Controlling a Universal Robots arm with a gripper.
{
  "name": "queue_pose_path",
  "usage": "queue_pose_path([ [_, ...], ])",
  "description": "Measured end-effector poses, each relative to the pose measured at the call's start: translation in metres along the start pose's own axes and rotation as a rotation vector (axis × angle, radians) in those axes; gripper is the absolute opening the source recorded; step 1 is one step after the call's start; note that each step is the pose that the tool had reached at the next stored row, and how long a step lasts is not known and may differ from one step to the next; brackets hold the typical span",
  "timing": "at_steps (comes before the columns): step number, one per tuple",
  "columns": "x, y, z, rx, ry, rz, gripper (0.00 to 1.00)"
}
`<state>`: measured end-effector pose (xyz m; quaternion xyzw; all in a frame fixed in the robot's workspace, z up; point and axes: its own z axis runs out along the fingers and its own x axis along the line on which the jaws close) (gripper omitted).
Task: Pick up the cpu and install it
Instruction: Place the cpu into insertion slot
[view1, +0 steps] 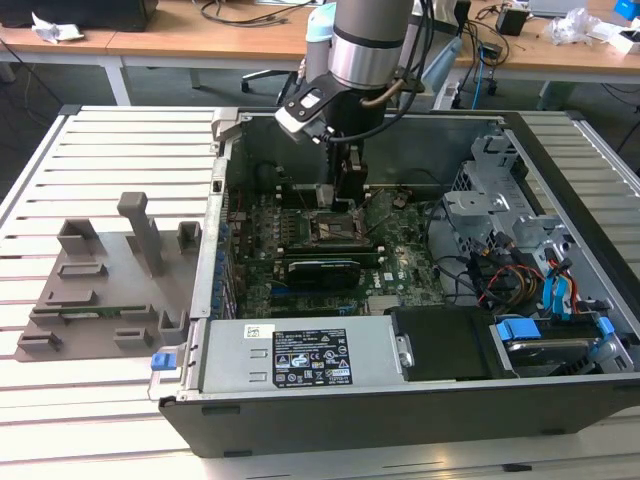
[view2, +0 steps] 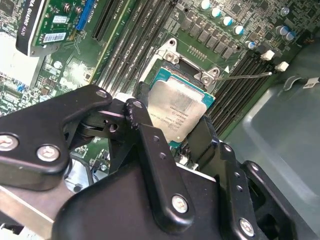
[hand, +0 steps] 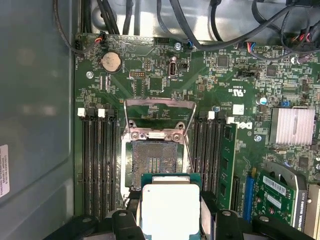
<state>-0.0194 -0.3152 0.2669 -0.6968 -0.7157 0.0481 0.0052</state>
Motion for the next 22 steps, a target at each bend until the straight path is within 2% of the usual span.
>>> queue_pose_path([
  [22,0.0012,0.0014,0.0159,0.0,0.0,0.0,0.55],
])
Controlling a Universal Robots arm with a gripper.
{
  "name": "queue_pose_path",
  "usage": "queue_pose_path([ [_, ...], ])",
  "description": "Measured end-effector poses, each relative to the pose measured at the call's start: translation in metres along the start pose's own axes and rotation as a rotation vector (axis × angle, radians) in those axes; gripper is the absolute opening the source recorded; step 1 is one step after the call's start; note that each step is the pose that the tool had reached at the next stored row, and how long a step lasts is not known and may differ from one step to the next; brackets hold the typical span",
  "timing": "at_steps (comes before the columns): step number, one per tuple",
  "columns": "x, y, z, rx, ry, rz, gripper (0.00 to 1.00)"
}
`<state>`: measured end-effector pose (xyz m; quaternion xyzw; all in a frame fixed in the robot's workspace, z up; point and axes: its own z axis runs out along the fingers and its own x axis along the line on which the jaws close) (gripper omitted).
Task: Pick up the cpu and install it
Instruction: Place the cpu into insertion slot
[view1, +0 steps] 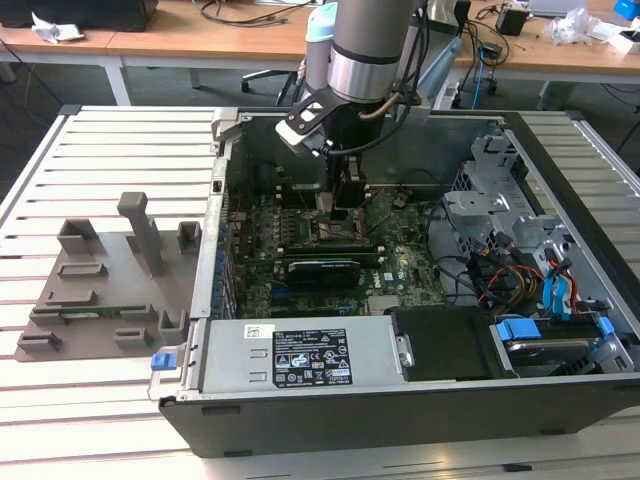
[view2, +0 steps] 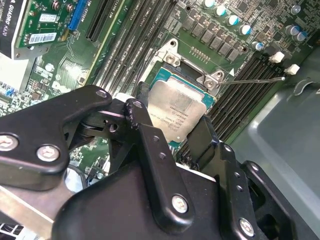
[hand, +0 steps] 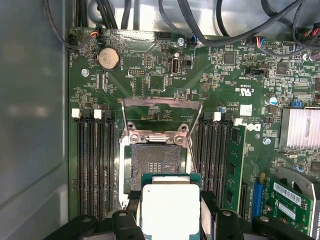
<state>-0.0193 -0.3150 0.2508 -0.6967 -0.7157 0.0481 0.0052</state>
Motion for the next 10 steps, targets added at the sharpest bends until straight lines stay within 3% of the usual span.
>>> queue_pose_path([
  [10,0.0003,0.0004,0.0044,-0.0001,0.0001,0.0,0.55],
])
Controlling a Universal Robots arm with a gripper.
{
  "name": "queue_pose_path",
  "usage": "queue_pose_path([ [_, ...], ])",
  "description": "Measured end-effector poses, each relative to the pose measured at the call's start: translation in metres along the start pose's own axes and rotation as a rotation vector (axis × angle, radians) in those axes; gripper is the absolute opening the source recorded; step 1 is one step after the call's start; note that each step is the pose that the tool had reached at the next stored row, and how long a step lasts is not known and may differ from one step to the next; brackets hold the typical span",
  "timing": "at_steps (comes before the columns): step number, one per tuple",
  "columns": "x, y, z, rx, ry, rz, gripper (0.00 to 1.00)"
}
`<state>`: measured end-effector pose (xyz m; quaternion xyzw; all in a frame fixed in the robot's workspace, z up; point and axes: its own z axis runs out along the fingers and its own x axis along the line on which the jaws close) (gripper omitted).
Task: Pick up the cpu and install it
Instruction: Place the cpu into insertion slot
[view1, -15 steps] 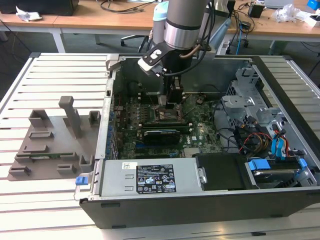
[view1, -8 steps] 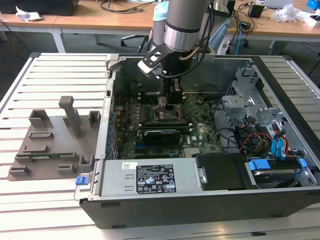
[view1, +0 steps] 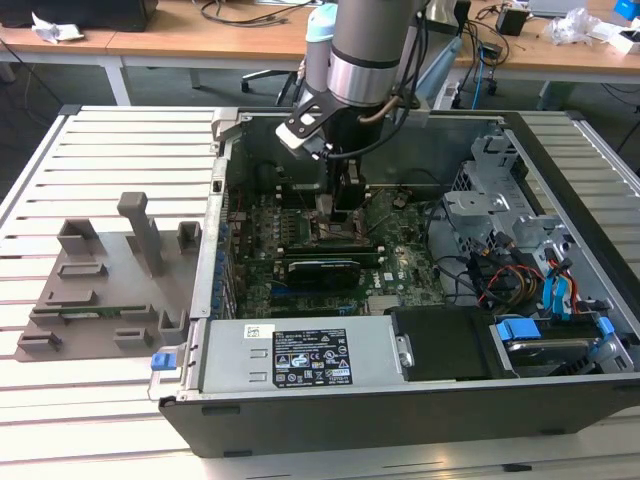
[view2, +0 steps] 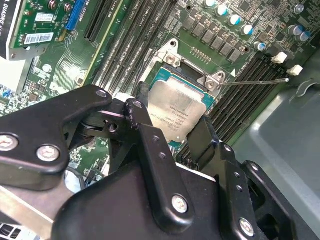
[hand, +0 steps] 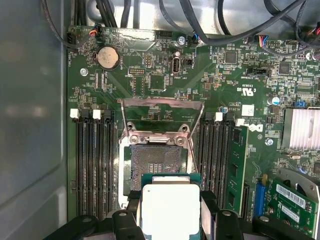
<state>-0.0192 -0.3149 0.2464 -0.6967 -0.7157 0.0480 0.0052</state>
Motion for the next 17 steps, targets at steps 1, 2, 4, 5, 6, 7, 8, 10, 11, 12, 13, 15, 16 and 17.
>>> queue_pose_path([
  [1,0.0,0.0,0.0005,0.0,0.0,0.0,0.55],
  [2,0.0001,0.0001,0.0008,0.0,0.0,0.0,0.55],
  [4,0.0004,0.0002,0.0022,0.0,0.0,0.0,0.55],
  [5,0.0006,0.0003,0.0032,0.0,-0.0001,0.0,0.55],
  [6,0.0009,0.0006,0.0047,0.0,-0.0001,0.0,0.55],
  [7,0.0012,0.0011,0.0069,-0.0001,0.0,0.0,0.55],
  [8,0.0016,0.002,0.0093,0.0,-0.0001,0.0,0.55],
  [10,0.003,0.0034,0.0141,0.0001,-0.0001,0.0,0.55],
  [11,0.0039,0.0039,0.0158,0.0001,0.0,0.0,0.55],
  [12,0.0045,0.0042,0.0168,0.0002,-0.0001,0.0,0.55],
  [13,0.0051,0.0045,0.0182,0.0003,0.0,0.0,0.55],
  [15,0.0067,0.0053,0.0224,0.0005,-0.0001,0.0,0.55],
  [16,0.0076,0.0062,0.0269,0.0006,-0.0001,0.0,0.55],
  [17,0.0078,0.007,0.0293,0.0006,0.0,0.0,0.55],
])
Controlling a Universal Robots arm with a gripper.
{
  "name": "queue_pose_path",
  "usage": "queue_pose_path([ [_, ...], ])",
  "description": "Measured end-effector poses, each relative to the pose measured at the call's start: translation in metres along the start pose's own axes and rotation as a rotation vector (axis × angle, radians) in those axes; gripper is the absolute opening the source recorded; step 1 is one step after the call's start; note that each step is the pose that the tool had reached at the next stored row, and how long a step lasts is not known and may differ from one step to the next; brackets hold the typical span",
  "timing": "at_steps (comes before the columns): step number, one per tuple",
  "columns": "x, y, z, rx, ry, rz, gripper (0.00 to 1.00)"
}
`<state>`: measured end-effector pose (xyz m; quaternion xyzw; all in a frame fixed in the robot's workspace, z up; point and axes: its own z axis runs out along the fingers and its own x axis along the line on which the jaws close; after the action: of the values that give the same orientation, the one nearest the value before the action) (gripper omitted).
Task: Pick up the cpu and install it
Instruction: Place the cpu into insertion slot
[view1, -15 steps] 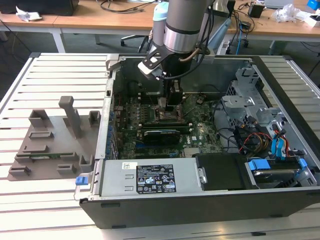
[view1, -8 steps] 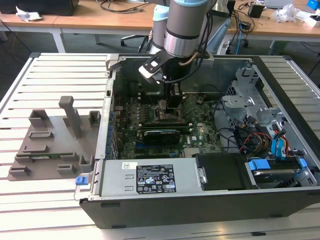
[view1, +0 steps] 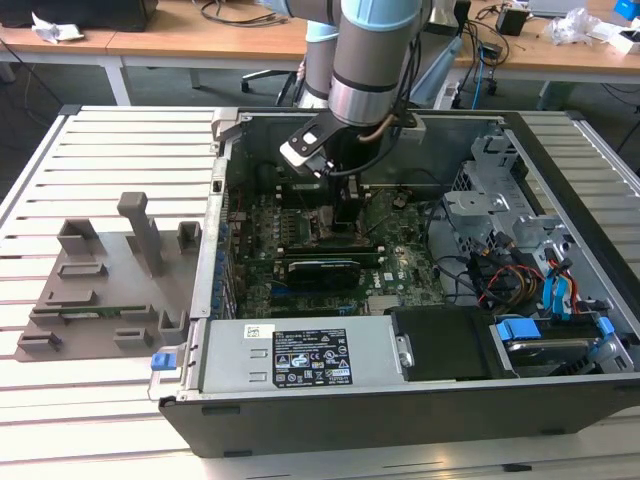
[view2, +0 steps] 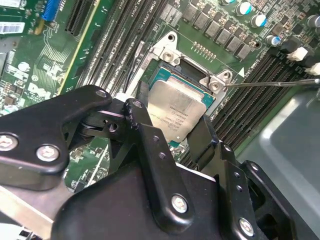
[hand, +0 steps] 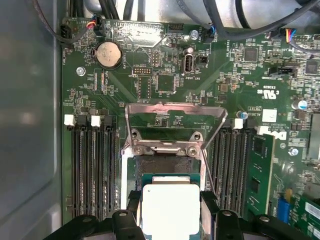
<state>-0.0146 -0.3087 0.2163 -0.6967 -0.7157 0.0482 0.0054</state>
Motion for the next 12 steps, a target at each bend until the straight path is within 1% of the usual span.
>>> queue_pose_path([
  [4,0.0003,0.0018,0.0043,0.0001,0.0,0.0,0.55],
  [7,0.0005,0.004,0.0088,0.0001,-0.0001,0.0,0.55],
  [9,0.0005,0.0049,0.0105,0.0001,-0.0002,0.0,0.55],
  [12,0.0008,0.0054,0.014,0.0002,0.0001,0.002,0.55],
])
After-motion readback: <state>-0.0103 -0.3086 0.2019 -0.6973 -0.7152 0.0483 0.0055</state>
